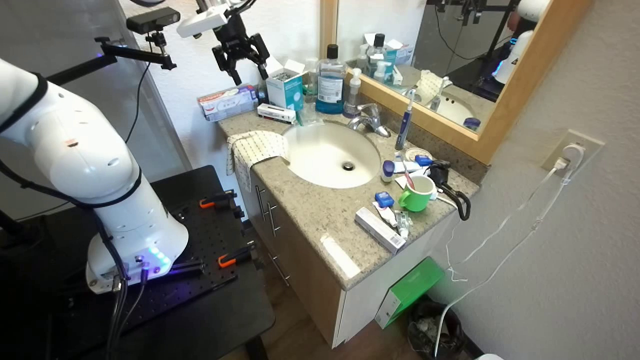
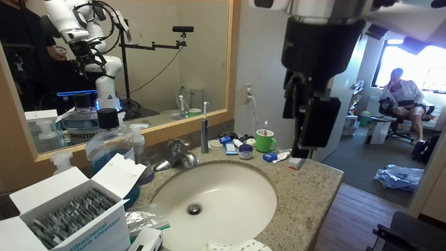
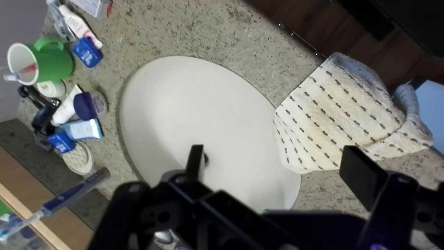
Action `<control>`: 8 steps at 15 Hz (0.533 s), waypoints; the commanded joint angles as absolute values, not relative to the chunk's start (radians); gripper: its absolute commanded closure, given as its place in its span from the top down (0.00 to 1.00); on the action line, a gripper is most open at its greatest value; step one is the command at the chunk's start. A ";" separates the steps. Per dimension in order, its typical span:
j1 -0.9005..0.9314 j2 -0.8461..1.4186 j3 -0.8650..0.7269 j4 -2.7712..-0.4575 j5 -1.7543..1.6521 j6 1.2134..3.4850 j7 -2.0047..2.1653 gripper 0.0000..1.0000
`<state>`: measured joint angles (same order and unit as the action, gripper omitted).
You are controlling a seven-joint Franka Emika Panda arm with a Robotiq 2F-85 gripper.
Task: Pick the towel on the counter and put it on the faucet
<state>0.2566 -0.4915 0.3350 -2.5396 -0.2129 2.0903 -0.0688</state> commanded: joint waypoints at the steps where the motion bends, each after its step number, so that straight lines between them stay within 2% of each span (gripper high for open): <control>1: 0.300 -0.388 0.322 -2.545 -0.275 2.212 -0.172 1.00; 8: 0.345 -0.239 0.289 -2.567 -0.320 2.427 -0.464 1.00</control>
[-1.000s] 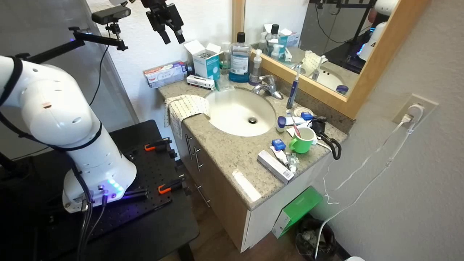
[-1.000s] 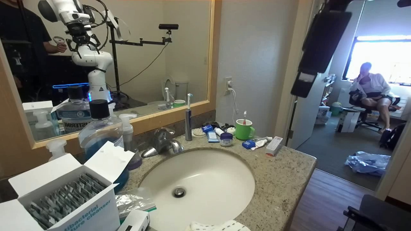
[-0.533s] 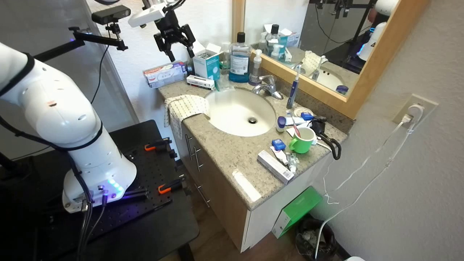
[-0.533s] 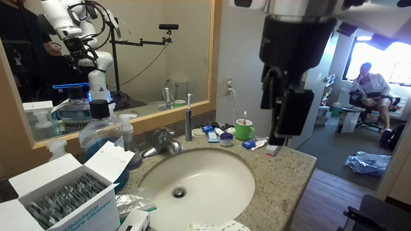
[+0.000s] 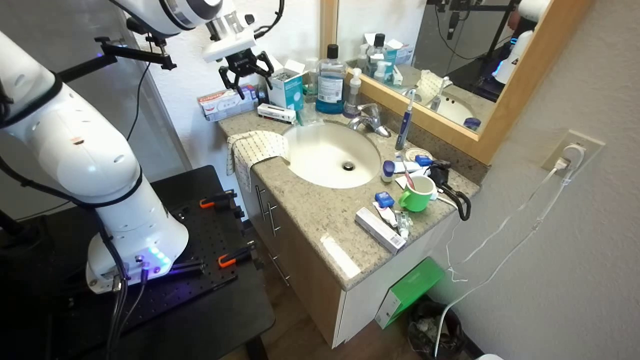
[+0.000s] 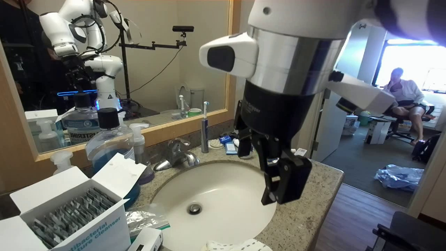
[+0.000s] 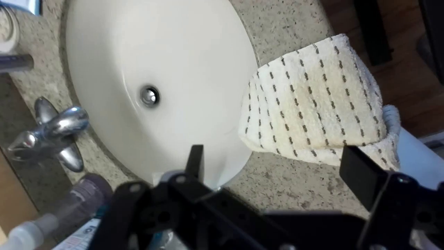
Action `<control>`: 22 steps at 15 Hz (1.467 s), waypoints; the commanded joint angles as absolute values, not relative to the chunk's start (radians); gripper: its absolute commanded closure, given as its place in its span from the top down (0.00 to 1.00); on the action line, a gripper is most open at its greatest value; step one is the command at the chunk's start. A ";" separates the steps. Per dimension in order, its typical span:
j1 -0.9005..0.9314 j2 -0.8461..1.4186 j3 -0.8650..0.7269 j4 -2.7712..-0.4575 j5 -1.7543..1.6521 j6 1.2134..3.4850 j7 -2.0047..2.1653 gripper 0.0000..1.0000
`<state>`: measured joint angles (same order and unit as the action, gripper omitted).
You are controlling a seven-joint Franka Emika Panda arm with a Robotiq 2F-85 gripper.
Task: Pick the towel on the counter and put it on the faucet
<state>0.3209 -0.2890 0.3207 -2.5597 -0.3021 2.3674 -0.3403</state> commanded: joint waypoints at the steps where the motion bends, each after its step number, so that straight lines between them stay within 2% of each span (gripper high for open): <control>1: 0.349 -0.222 0.283 -2.567 -0.319 2.438 -0.518 1.00; 4: 0.350 -0.167 0.270 -2.541 -0.325 2.404 -0.681 1.00; 9: 0.340 -0.167 0.279 -2.554 -0.307 2.418 -0.665 1.00; 12: 0.337 -0.155 0.295 -2.559 -0.428 2.397 -0.709 1.00; 18: 0.328 -0.057 0.289 -2.578 -0.571 2.471 -0.901 1.00; 22: 0.315 0.028 0.278 -2.574 -0.492 2.526 -1.021 1.00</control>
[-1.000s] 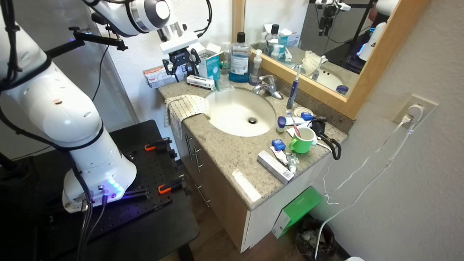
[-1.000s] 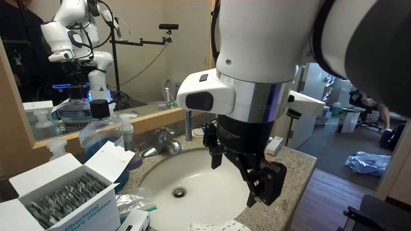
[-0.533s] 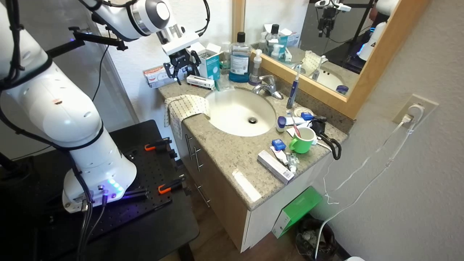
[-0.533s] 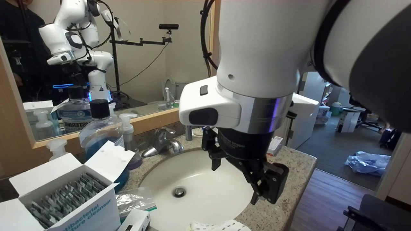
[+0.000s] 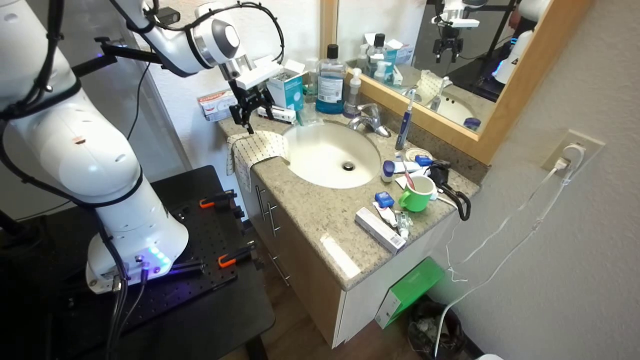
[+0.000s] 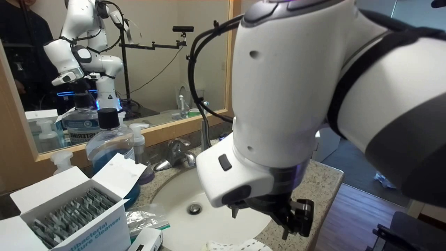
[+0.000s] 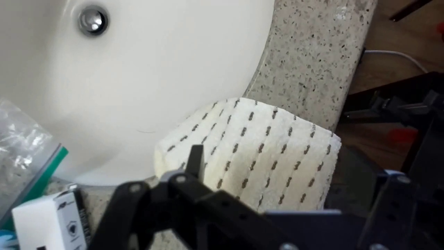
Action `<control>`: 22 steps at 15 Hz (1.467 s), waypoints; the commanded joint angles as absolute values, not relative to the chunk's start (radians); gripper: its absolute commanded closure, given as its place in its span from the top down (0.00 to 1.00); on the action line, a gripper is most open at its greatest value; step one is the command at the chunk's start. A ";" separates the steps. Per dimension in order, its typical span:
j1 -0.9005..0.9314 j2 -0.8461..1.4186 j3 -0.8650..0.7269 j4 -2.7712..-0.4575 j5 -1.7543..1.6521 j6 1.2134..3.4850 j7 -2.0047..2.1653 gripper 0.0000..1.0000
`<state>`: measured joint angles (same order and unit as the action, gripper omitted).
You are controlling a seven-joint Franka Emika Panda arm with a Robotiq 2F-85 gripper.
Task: Pick the towel on the counter and put it on the faucet
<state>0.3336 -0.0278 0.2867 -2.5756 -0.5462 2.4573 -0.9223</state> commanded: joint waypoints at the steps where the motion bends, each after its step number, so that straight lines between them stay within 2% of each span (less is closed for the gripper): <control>1: 0.309 0.052 0.278 -2.573 -0.451 2.558 -1.061 1.00; 7: 0.270 0.127 0.297 -2.558 -0.258 2.582 -1.244 1.00; 8: 0.270 0.128 0.296 -2.553 -0.260 2.568 -1.238 0.78; 10: 0.267 0.127 0.295 -2.546 -0.263 2.560 -1.236 0.66; 12: 0.268 0.127 0.294 -2.539 -0.272 2.556 -1.231 0.49; 13: 0.271 0.126 0.292 -2.536 -0.287 2.555 -1.224 0.77; 14: 0.272 0.130 0.294 -2.531 -0.286 2.554 -1.228 0.88; 15: 0.272 0.135 0.294 -2.526 -0.285 2.552 -1.229 0.88; 17: 0.271 0.148 0.294 -2.513 -0.283 2.551 -1.232 0.99; 19: 0.273 0.158 0.292 -2.498 -0.297 2.543 -1.224 0.98; 20: 0.273 0.166 0.293 -2.488 -0.296 2.540 -1.225 0.84; 22: 0.275 0.184 0.291 -2.471 -0.306 2.536 -1.216 0.79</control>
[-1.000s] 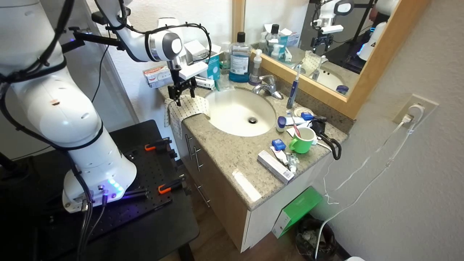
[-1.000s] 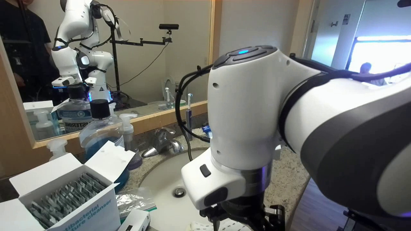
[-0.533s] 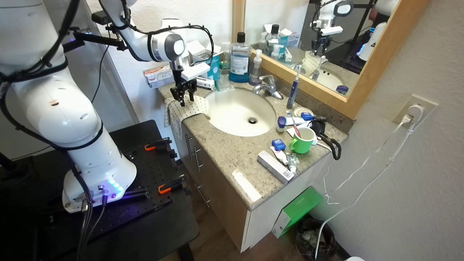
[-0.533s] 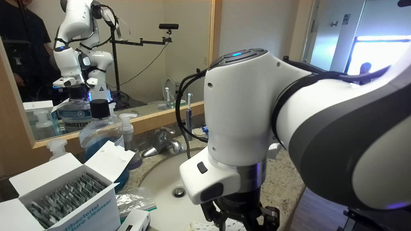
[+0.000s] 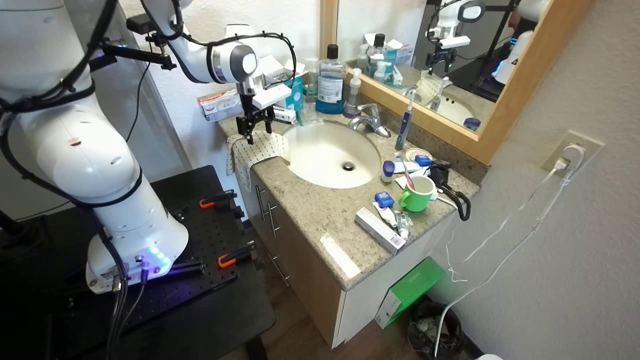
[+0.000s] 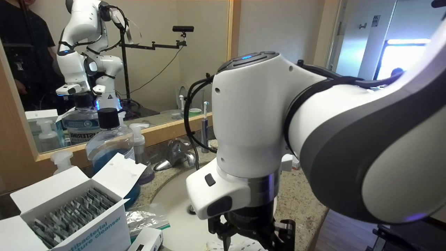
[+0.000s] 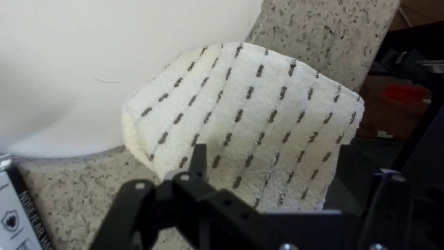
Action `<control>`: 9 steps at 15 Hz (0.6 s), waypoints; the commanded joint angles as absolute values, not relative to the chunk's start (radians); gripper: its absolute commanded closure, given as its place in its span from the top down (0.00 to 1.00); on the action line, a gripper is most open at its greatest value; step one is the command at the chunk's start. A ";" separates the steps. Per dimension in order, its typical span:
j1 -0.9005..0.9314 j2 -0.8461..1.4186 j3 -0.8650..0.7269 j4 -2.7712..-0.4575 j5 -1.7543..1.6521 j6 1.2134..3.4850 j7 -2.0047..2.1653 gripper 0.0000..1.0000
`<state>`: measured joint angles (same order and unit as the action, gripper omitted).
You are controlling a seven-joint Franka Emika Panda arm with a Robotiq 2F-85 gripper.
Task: Pick the towel on the counter and put it on the faucet
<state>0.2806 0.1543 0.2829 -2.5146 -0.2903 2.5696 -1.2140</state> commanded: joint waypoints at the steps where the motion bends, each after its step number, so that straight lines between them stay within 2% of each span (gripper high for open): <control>1: 0.274 0.196 0.291 -2.462 -0.308 2.535 -1.217 0.75; 3: 0.271 0.220 0.289 -2.447 -0.308 2.534 -1.216 0.70; 5: 0.268 0.247 0.288 -2.432 -0.309 2.534 -1.218 0.87; 6: 0.267 0.260 0.287 -2.425 -0.310 2.532 -1.217 0.91; 7: 0.264 0.272 0.287 -2.420 -0.309 2.534 -1.220 0.90; 8: 0.263 0.281 0.287 -2.415 -0.309 2.534 -1.219 0.76; 9: 0.261 0.288 0.287 -2.412 -0.309 2.534 -1.218 0.67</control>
